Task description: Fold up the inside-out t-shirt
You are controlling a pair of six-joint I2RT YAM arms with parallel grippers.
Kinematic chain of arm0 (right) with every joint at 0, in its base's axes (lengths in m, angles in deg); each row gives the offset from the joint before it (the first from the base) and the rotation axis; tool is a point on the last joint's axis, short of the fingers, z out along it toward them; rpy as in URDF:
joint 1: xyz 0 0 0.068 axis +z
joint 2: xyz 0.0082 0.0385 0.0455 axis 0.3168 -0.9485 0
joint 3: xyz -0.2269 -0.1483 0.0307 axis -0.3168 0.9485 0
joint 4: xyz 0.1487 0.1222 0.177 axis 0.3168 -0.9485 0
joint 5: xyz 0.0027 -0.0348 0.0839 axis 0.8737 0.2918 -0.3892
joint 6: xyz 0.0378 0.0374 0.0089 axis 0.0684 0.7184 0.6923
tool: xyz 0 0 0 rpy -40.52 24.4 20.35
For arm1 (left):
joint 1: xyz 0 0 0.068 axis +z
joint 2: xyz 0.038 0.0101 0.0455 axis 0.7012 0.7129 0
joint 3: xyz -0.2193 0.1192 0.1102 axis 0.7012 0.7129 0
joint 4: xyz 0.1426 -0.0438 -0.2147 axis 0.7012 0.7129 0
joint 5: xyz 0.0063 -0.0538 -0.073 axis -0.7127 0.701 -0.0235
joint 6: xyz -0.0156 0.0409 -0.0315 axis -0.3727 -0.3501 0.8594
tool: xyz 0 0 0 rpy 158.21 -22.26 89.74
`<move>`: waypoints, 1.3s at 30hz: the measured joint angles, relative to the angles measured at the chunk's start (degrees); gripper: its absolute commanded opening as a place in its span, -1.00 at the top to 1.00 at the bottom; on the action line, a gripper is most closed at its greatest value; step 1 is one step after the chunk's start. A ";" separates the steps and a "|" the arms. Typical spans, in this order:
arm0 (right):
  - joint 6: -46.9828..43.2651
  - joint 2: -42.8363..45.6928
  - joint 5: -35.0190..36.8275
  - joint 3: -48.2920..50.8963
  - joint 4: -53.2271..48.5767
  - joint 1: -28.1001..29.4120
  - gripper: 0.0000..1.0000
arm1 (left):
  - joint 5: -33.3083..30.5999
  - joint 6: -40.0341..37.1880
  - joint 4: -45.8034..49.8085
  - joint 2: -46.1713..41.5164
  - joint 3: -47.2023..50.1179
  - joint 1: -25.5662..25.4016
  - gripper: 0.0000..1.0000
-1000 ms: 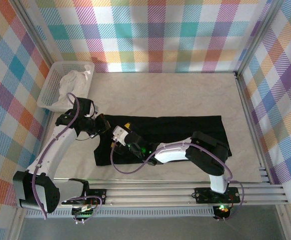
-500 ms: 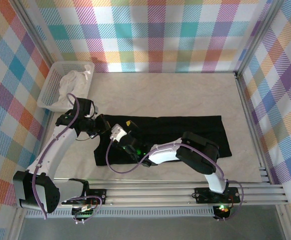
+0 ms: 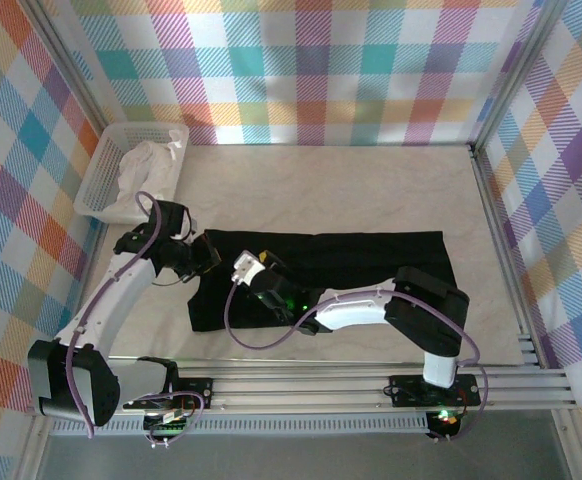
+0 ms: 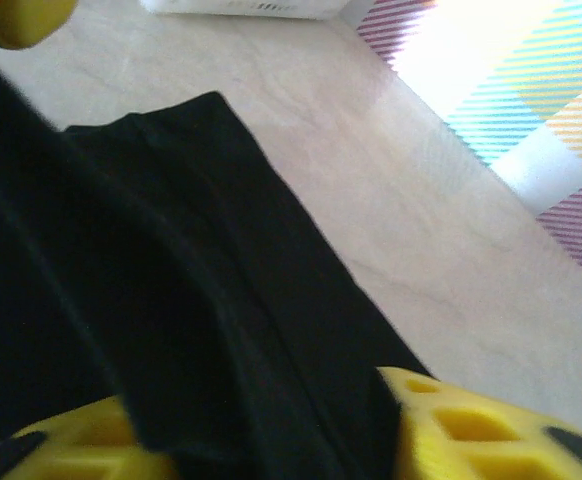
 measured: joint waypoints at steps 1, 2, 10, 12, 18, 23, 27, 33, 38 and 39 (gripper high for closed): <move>-0.20 0.44 -0.92 0.35 -0.59 0.00 0.40 | 0.00 0.00 -0.07 0.00 0.39 0.00 1.00; -0.46 0.85 -1.92 0.76 -1.18 0.00 0.48 | 0.02 0.00 -0.11 0.00 0.85 0.00 1.00; -1.57 4.33 -11.45 4.57 -7.30 0.04 0.85 | 0.09 0.26 -0.55 -1.31 5.57 0.00 1.00; -1.73 5.42 -14.62 5.38 -8.96 0.07 0.85 | 0.15 0.55 -1.53 -1.86 7.56 -0.02 1.00; -1.29 6.58 -23.17 7.52 -13.33 0.11 0.43 | -0.46 4.00 -3.19 -5.75 15.78 -0.26 0.19; -0.68 10.29 -28.17 9.73 -19.74 0.11 0.12 | -4.55 6.38 -3.06 -10.14 17.05 -0.37 -0.12; 0.94 16.87 -31.54 9.79 -22.14 -0.68 0.05 | -8.68 5.97 -3.96 -10.84 14.75 -0.37 -0.28; 11.52 17.70 -39.65 7.89 -18.45 -9.55 0.02 | -15.61 4.48 -10.82 -6.16 11.69 -0.35 -0.51; 20.39 6.21 -40.04 0.07 -17.53 -14.58 0.20 | -18.88 3.08 -17.25 3.96 9.57 -0.02 -0.67; 21.86 3.85 -40.26 -1.05 -17.53 -14.99 0.25 | -19.12 2.73 -18.05 6.19 8.87 0.04 -0.70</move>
